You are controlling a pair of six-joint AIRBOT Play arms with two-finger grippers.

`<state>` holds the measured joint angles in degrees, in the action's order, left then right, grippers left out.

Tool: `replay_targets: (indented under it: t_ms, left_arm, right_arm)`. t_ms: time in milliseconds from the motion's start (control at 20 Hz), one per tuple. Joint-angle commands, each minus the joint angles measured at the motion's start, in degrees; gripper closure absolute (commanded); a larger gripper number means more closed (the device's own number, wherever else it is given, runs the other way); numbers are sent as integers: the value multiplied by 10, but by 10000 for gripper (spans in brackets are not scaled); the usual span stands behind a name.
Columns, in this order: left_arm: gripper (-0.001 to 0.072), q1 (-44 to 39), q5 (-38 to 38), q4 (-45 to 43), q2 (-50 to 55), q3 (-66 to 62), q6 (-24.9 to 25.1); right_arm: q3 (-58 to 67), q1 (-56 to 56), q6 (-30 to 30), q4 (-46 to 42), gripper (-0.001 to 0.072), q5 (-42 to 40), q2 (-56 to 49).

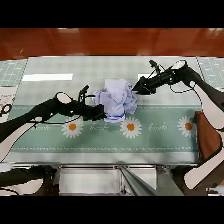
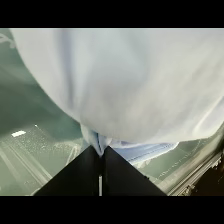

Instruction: Fold the shirts.

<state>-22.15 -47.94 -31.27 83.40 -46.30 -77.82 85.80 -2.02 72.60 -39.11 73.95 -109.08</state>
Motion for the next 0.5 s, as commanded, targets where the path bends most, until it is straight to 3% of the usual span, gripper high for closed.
replay_targets:
  t_ms: [0,250,300,350,400,450]
  left_arm:
    - [691,0,-1,0,0,0,-4]
    - [691,0,-1,0,0,-1,-4]
    - [691,0,-1,0,0,-1,-4]
    - [691,0,-2,0,0,-1,-4]
    - [691,0,-2,0,0,-1,-4]
    - [691,3,-3,0,-1,-1,-4]
  right_arm:
    - [6,-14,-20,-1,302,14,-9]
    - [6,-43,-25,0,304,13,-24]
    - [6,-46,-26,-1,381,11,-27]
    - [6,-46,-29,-2,572,7,-26]
    - [12,-43,-29,-1,688,9,-25]
    - [23,-38,-30,-2,689,19,-25]
